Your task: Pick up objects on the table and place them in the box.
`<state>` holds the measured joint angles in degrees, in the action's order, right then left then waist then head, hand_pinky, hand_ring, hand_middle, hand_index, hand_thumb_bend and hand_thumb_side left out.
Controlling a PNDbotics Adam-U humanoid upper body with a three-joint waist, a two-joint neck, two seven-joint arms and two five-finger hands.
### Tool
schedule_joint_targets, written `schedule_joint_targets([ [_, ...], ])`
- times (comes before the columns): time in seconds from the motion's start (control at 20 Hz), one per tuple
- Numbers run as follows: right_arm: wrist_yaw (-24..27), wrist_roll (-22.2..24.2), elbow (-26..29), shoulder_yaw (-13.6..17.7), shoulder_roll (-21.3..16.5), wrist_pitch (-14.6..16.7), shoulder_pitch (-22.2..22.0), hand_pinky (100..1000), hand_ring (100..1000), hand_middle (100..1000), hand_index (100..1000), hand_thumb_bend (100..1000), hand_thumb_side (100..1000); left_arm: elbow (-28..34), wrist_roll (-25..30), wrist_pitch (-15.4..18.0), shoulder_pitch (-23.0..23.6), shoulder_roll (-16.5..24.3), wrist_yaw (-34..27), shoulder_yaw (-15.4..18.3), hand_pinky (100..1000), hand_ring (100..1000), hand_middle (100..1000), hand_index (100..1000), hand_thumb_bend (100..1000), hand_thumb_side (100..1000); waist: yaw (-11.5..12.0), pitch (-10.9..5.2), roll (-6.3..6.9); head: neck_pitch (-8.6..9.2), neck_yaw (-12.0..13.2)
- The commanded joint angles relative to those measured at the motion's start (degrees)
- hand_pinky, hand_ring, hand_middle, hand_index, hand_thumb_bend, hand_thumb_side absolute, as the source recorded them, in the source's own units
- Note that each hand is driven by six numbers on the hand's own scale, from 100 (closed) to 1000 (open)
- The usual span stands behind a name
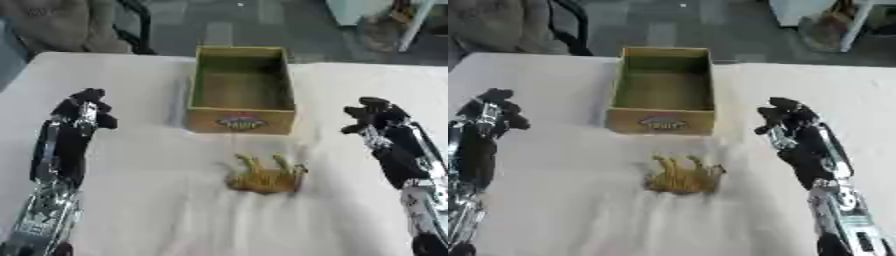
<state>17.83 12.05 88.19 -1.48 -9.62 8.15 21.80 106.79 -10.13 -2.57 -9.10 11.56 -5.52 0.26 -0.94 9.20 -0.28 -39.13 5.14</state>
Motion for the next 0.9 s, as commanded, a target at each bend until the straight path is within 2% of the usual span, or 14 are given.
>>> schedule_joint_targets([
  [0.05, -0.55, 0.39, 0.92, -0.15, -2.15, 0.12, 2.27, 590, 800, 546, 744, 100, 100, 1.03, 0.17, -0.06, -0.5, 0.52, -0.08, -0.03, 540, 480, 494, 698, 165, 593, 0.11, -0.83, 0.07, 0.16, -0.17],
  [0.55, -2.63, 2.58, -1.39, -2.68, -7.36, 0.47, 9.8, 582, 811, 543, 754, 100, 100, 0.93, 0.46, -0.14, -0.35, 0.55, -0.19, -0.3, 540, 480, 495, 698, 162, 597, 0.7, -1.1, -0.02, -0.02, -0.72],
  [0.9, -8.11, 5.01, -3.79, -5.21, -10.73, 2.1, 14.52, 581, 838, 563, 776, 100, 100, 0.81, 0.62, -0.15, -0.18, 0.57, -0.2, -0.46, 540, 480, 495, 698, 166, 595, 1.19, -1.38, -0.32, -0.3, -0.94],
])
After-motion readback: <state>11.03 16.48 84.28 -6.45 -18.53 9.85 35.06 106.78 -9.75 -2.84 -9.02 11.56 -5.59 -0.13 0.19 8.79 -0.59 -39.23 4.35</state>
